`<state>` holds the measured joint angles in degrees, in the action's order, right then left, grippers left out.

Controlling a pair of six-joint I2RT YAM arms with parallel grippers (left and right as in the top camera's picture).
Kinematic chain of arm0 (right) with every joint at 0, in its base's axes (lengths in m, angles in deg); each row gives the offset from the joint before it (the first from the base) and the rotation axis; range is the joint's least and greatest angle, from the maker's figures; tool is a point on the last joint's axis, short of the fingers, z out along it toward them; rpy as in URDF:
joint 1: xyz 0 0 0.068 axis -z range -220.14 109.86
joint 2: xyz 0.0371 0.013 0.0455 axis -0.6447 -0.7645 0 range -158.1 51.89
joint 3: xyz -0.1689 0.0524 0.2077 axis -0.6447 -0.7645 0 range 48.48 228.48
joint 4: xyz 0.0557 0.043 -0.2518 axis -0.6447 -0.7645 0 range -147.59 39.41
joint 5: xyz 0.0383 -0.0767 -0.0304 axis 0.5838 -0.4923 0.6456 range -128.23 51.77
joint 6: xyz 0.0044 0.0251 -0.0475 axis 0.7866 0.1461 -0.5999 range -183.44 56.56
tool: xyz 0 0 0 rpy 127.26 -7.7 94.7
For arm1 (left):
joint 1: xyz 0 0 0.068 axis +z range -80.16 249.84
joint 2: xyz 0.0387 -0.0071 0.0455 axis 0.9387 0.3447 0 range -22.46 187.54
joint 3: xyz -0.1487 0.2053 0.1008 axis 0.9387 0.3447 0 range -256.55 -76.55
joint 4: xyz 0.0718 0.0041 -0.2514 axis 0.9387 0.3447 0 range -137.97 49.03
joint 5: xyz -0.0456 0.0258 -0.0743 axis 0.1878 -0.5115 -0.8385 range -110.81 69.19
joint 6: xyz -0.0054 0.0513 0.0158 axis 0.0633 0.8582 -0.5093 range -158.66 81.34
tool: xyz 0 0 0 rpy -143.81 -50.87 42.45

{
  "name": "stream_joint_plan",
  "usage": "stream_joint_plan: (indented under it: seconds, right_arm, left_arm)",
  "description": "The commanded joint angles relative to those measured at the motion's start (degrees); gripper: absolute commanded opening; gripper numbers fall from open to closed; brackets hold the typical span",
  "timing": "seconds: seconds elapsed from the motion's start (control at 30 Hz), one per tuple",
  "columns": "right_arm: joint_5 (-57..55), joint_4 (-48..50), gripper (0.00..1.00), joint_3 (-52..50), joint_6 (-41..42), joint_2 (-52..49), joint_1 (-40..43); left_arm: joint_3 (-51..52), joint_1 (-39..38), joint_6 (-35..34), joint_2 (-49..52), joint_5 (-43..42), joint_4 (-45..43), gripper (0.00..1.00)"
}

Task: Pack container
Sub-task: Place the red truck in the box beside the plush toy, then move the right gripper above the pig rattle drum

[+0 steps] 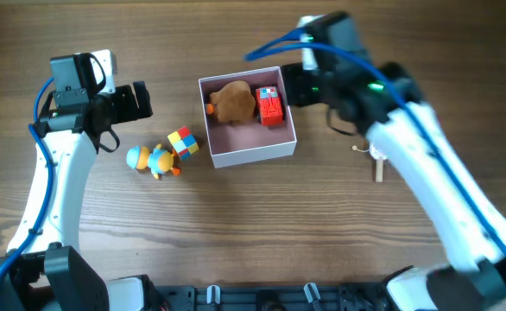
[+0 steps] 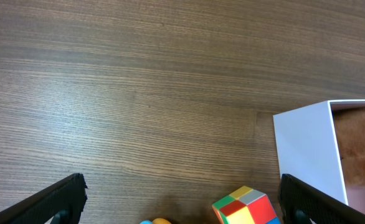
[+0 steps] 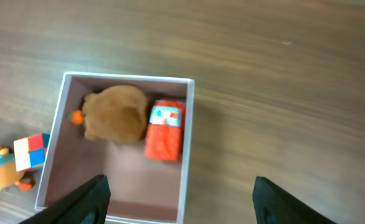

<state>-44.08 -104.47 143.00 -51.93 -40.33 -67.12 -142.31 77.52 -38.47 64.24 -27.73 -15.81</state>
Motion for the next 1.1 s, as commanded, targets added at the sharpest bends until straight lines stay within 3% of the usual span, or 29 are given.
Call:
stream_joint_plan:
  seconds: [0.0, 0.17, 0.4, 0.53, 0.8, 1.07]
  right_arm:
    - [-3.5, -6.0, 0.74, 0.7, 2.8, 1.8, 4.5]
    - [-0.4, -10.1, 0.77, -0.5, 4.3, 1.6, 11.3]
    - [3.7, -15.9, 0.82, -1.1, 5.2, 1.6, 21.5]
    - [4.4, -16.5, 0.84, -9.2, 5.1, 1.6, 28.6]
    - [4.4, -7.6, 0.85, -27.6, 5.5, 1.6, 29.6]
    - [4.4, -5.4, 0.87, -30.4, 5.6, 1.6, 29.6]
  left_arm:
    - [-1.1, 0.2, 1.1, 0.3, 0.1, -0.2, 1.00]
    - [-1.1, 0.2, 1.1, 0.3, 0.1, -0.2, 1.00]
    - [-1.1, -0.1, 0.7, 0.3, -11.6, 1.0, 1.00]
    - [-1.0, 0.0, 0.7, 0.3, -11.5, 2.4, 1.00]
    - [-1.0, 0.0, 0.7, 0.3, -11.5, 2.4, 1.00]
    - [-1.0, -0.1, -7.4, 0.3, -16.5, 1.9, 1.00]
